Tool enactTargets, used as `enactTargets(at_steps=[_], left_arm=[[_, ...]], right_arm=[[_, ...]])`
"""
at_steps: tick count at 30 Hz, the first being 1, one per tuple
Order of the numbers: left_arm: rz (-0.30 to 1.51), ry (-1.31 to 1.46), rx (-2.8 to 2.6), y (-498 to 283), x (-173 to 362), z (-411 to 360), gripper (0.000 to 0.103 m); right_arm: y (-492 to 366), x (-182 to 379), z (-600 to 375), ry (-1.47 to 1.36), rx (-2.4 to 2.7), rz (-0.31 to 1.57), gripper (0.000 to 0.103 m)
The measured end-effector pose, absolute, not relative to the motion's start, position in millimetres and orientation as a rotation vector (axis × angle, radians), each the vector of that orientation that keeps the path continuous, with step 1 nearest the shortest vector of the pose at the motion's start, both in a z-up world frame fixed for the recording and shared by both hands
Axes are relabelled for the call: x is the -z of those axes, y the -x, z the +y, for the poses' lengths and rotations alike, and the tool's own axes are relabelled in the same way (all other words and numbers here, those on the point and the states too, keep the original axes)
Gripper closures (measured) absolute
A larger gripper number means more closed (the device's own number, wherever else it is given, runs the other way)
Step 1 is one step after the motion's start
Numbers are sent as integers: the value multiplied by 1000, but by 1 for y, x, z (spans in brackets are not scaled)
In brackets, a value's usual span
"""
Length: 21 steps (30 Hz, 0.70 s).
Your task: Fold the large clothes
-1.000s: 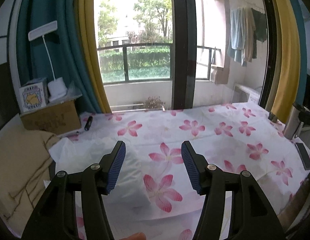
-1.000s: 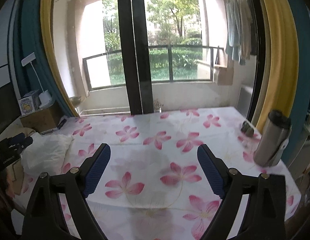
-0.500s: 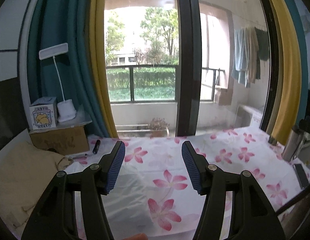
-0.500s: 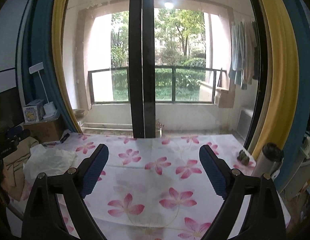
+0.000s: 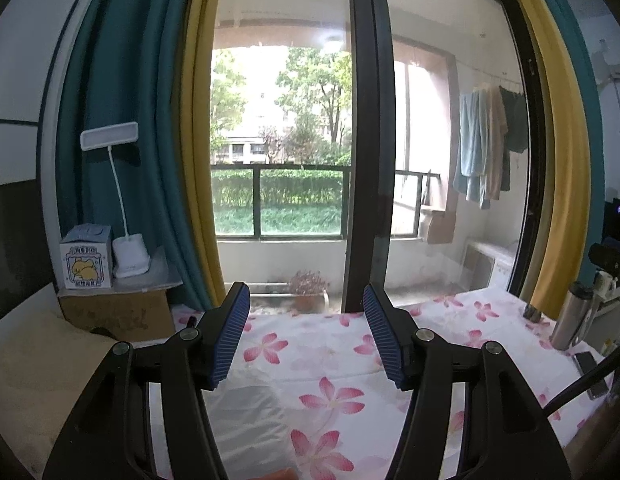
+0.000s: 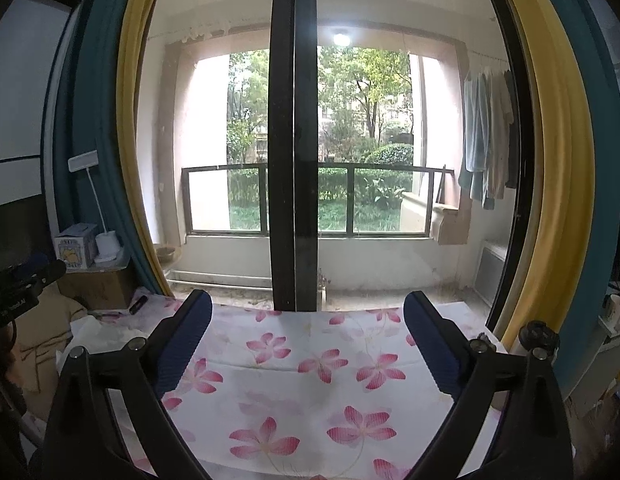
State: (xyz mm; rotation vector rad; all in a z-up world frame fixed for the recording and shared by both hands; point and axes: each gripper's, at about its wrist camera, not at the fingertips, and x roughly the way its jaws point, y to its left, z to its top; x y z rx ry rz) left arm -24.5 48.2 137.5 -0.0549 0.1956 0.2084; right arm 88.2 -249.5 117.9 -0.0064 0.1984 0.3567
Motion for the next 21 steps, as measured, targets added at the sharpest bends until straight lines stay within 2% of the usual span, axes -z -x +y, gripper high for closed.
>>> enactTargets(at_steps=[14,21], left_arm=[[110,66,-147,44,-158,54,38],[99,85,-146,56,-157,65,33]], right_arm=[[-64,-144,-242,2,-343,119,5],[-59,-144,-234,-9,-358,109,2]])
